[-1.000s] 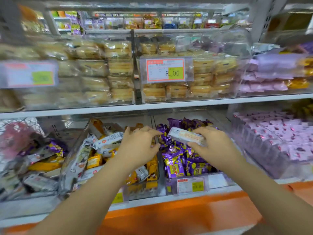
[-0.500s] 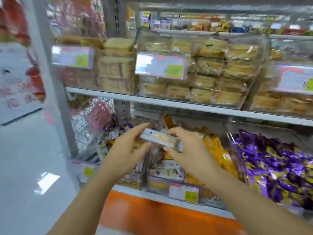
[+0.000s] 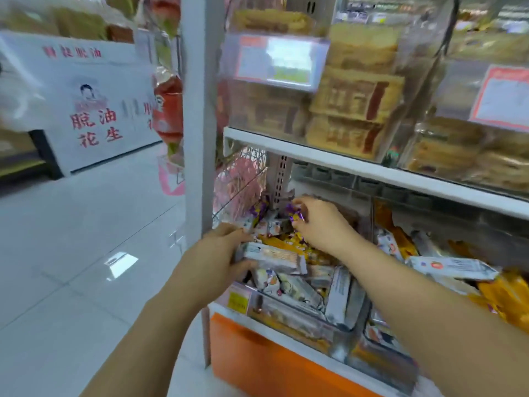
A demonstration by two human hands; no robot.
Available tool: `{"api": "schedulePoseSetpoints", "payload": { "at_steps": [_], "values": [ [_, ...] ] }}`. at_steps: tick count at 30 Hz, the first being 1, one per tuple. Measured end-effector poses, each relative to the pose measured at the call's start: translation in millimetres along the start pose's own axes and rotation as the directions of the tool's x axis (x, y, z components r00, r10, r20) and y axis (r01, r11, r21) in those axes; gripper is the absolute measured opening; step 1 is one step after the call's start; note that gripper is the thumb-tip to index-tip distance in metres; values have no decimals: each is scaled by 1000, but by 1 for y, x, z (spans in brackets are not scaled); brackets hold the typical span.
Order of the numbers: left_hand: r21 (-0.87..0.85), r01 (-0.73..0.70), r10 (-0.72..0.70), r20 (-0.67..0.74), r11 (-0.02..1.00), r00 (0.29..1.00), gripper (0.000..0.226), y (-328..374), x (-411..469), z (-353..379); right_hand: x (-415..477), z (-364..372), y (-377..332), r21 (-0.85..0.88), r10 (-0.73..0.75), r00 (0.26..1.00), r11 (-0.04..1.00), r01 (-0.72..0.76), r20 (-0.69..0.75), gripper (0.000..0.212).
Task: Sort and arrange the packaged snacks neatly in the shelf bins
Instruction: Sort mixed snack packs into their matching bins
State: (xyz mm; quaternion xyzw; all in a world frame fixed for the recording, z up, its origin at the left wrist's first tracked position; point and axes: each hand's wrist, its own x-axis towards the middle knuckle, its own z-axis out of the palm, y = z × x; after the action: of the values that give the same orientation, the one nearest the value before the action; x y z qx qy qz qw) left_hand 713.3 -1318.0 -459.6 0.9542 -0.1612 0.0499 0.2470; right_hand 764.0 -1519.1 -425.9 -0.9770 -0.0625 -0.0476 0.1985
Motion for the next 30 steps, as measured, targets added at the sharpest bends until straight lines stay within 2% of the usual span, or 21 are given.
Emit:
{"api": "schedulePoseSetpoints", "payload": {
  "at_steps": [3, 5, 8, 10, 12, 14, 15, 16, 19, 22, 24, 26, 30],
  "values": [
    [-55, -28, 28, -4, 998, 1000, 46, -8, 7, -2, 41, 23, 9, -154, 75, 995, 986, -65, 63, 53],
    [-79, -14, 12, -27, 997, 1000, 46, -12, 10, -4, 54, 35, 14, -238, 97, 992, 969, -74, 84, 50],
    [-111, 16, -24, -79, 994, 997, 41, -17, 12, -10, 58, 46, 22, -267, 130, 987, 959, -101, 94, 47],
    [-130, 28, -44, -123, 991, 991, 37, -19, 12, -12, 59, 47, 26, -238, 167, 986, 959, -156, 28, 31],
    [-117, 32, -51, -164, 993, 985, 36, -18, 10, -14, 61, 43, 27, -160, 205, 971, 962, -222, -120, 22],
    [-95, 42, -62, -212, 995, 975, 36, -16, 6, -17, 61, 35, 17, 55, 190, 945, 982, -182, -265, 25],
    [-96, 43, -65, -239, 994, 969, 35, -15, 3, -19, 60, 32, 9, 155, 158, 945, 981, -117, -286, 29],
    [-102, 42, -68, -262, 994, 963, 34, -14, 1, -20, 60, 30, 1, 214, 104, 957, 976, -45, -272, 34],
    [-104, 60, -90, -307, 993, 948, 36, -13, -6, -23, 59, 37, -18, 204, -67, 990, 975, 92, -125, 40],
    [-63, 103, -118, -315, 993, 942, 35, -11, -7, -24, 66, 42, -26, 241, -50, 998, 969, 56, -30, 43],
    [-30, 117, -121, -312, 993, 943, 35, -11, -6, -25, 72, 45, -26, 168, -45, 991, 986, 23, 128, 41],
    [-7, 130, -126, -308, 992, 943, 34, -13, -6, -26, 77, 54, -22, 82, -74, 957, 995, 53, 282, 34],
    [35, 129, -113, -288, 991, 951, 36, -14, -6, -28, 90, 68, -14, 26, -126, 935, 992, 125, 331, 38]
  ]
}}
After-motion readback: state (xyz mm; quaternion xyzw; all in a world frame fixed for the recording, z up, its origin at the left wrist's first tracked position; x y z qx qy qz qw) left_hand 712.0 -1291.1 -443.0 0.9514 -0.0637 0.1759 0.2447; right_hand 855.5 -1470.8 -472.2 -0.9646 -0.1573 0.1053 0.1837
